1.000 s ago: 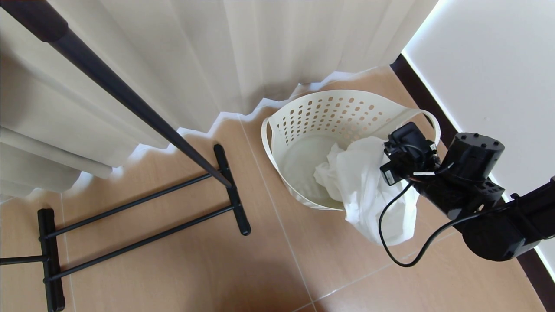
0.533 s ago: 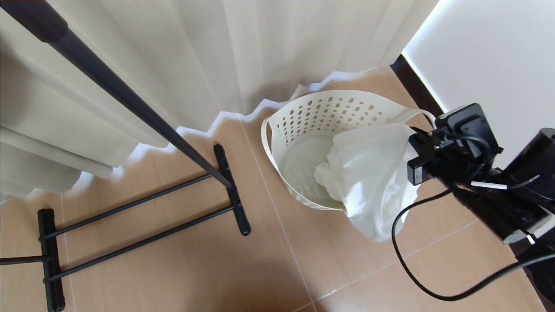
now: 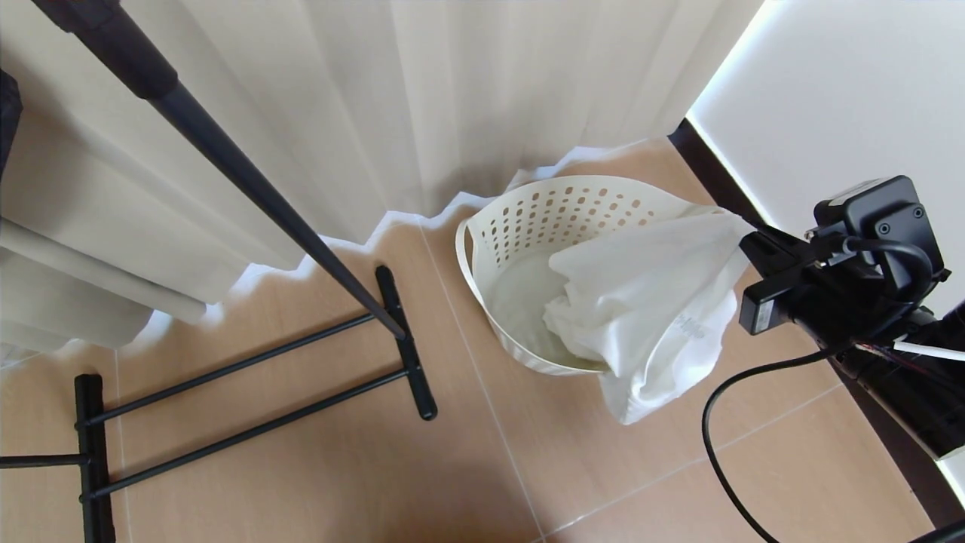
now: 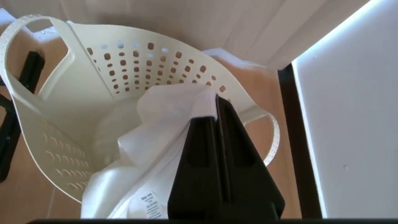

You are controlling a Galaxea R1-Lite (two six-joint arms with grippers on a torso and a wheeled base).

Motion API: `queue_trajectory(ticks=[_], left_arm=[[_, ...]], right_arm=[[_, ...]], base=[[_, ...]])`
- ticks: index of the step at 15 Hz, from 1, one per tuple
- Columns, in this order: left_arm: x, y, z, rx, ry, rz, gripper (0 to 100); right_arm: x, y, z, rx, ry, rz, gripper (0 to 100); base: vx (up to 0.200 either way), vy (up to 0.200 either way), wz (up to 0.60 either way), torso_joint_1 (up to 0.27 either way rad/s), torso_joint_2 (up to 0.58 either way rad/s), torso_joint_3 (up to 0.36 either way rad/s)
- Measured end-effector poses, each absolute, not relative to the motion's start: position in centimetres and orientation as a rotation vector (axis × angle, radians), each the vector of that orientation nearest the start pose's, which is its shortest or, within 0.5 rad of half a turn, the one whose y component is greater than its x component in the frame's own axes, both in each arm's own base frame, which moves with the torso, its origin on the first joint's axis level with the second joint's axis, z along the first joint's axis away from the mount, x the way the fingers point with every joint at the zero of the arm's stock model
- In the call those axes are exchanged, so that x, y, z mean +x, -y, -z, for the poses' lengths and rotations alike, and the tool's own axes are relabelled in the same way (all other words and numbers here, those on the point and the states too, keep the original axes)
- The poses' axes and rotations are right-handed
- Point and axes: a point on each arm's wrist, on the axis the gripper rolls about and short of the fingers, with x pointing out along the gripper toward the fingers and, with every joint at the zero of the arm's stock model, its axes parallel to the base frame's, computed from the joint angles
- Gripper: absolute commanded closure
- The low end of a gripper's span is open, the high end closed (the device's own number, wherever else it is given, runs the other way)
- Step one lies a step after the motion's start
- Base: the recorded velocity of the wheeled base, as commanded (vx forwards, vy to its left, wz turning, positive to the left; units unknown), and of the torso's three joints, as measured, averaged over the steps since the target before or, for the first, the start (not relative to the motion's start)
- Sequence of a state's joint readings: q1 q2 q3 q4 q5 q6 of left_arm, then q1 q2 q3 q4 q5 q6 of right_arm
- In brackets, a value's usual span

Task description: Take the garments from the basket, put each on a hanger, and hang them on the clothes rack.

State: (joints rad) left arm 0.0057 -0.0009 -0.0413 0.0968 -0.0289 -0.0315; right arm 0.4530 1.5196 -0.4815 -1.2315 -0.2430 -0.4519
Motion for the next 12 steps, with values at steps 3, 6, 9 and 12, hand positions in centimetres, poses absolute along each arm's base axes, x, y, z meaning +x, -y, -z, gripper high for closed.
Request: queue_trajectory(ticks=[3, 6, 9, 12], left_arm=[[-2.63, 0.08, -7.69, -0.033, -0.055, 0.023, 0], [-2.63, 0.08, -7.69, -0.032, -0.055, 0.023, 0], [-2.63, 0.08, -7.69, -0.032, -0.055, 0.022, 0], [-2.63, 0.08, -7.69, -0.032, -0.055, 0.022, 0]], right_arm=[[21.57, -9.88, -20.78, -0.379, 0.229, -0.163, 100], [21.56, -9.89, -20.69, -0.38, 0.225, -0.162, 100], [21.66, -10.03, -20.53, -0.381, 0.224, -0.168, 100], [21.78, -9.85, -20.55, -0.38, 0.226, -0.165, 100]], base=[[0.0, 0.0, 0.0, 0.001, 0.0, 0.201], [0.0, 0.0, 0.0, 0.002, 0.0, 0.204], [0.0, 0.0, 0.0, -0.001, 0.0, 0.204], [0.0, 0.0, 0.0, 0.001, 0.0, 0.204]])
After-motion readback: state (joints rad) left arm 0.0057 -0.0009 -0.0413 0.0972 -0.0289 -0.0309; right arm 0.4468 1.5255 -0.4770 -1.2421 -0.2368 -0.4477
